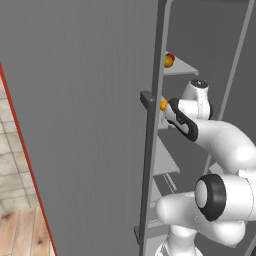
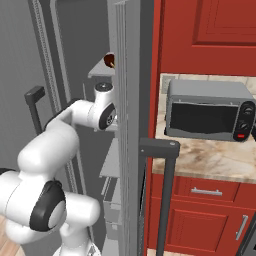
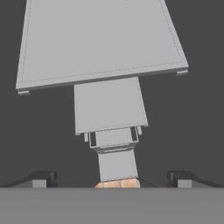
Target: Take the oranges from the second highest rack and move them to the highest rack where the bell pepper and steak are located, to maximize freezer space. Close the freezer door after rearranging.
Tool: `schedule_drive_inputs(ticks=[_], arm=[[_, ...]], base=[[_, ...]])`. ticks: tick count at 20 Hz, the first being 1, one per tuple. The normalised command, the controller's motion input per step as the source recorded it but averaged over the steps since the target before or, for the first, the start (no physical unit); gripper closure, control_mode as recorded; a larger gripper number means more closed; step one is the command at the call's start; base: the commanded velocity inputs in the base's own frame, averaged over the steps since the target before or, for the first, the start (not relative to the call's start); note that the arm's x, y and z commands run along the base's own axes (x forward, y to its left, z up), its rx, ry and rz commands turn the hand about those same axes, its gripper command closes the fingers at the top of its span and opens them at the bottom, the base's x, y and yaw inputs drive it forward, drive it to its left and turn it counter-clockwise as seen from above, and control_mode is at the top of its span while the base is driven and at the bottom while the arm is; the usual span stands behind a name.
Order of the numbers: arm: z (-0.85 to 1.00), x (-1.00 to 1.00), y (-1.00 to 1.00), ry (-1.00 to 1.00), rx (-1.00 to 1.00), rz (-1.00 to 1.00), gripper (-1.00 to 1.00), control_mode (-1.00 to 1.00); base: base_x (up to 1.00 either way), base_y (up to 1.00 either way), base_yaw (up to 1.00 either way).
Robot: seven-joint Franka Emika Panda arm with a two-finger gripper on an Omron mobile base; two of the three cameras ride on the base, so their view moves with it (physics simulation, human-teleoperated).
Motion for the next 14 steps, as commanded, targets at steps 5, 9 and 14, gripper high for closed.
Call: schedule_drive_inputs(ticks=[5,9,14], arm=[[-0.16,0.04,0.0,-0.06,0.0,0.0,-1.0,-1.0],[0.0,0.04,0.0,-0.07,0.0,0.01,-1.0,-1.0],[0.0,0.07,0.0,-0.06,0.0,0.03,-1.0,-1.0]], base=[[0.0,0.0,0.0],[0.0,0.0,0.0],[0.0,0.0,0.0]])
